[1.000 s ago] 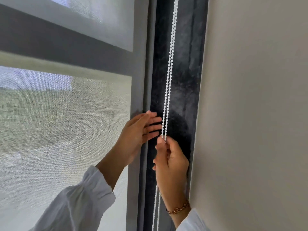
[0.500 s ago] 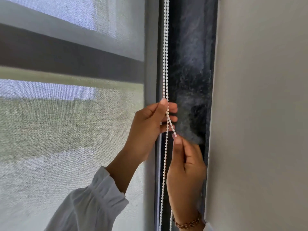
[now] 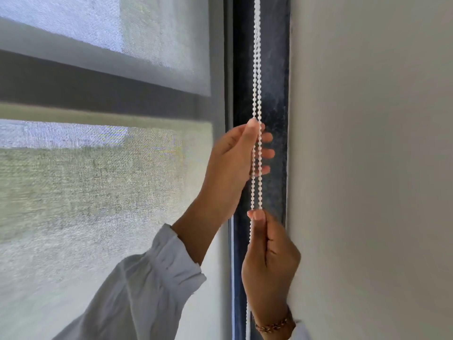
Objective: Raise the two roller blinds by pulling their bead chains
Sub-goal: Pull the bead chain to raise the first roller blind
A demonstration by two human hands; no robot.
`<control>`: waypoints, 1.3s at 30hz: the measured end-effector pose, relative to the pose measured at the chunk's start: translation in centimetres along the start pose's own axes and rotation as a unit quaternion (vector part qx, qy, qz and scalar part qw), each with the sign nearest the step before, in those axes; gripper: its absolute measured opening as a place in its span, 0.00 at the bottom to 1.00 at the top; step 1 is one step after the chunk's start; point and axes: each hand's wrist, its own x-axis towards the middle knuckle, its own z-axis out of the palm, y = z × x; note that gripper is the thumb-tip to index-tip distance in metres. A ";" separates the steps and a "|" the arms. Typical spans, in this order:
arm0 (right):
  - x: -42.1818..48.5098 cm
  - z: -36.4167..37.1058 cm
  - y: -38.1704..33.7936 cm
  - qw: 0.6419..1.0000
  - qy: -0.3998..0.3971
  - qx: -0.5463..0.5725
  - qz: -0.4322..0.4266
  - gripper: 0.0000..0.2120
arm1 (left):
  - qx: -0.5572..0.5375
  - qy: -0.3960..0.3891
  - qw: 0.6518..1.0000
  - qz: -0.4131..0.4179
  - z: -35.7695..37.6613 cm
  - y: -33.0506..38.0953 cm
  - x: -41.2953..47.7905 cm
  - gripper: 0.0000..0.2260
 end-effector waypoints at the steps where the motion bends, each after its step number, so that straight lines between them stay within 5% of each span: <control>1: -0.1 -0.5 -0.8 1.000 0.004 -0.001 -0.002 0.19 | 0.000 0.007 1.000 -0.001 0.2 0.5 -0.5 0.09; 7: -0.6 -3.5 -5.3 1.000 -0.003 0.010 -0.010 0.26 | 0.046 0.049 0.995 0.069 1.1 5.0 -3.8 0.14; 11: -0.6 -5.5 -8.8 0.998 0.001 0.055 -0.008 0.24 | 0.065 0.095 0.990 0.082 1.9 7.0 -4.7 0.08; 12: -0.6 -5.9 -9.7 0.998 0.005 0.054 -0.011 0.24 | 0.105 0.105 0.986 0.073 2.0 7.0 -4.5 0.07; 15: -0.2 -7.7 -12.0 0.999 0.016 0.045 -0.007 0.24 | 0.164 0.059 0.983 -0.064 2.6 6.6 -5.1 0.26; 19: 1.0 -10.1 -13.9 0.998 0.015 0.060 0.007 0.23 | 0.063 0.013 0.990 -0.124 3.7 7.1 -7.5 0.15; 24: 2.5 -12.9 -14.4 0.996 0.008 0.077 0.041 0.26 | 0.061 0.113 0.992 -0.003 5.5 9.7 -10.6 0.20; 30: 5.3 -16.3 -15.1 0.974 -0.082 0.118 0.174 0.11 | 0.072 0.172 0.979 0.082 8.0 12.2 -14.9 0.23; 35: 6.9 -19.2 -16.6 0.945 -0.180 0.124 0.245 0.13 | 0.069 0.217 0.967 0.111 10.2 14.8 -18.7 0.24; 39: 7.6 -21.4 -19.3 0.929 -0.187 0.167 0.274 0.12 | 0.119 0.221 0.958 0.142 11.9 17.1 -21.0 0.23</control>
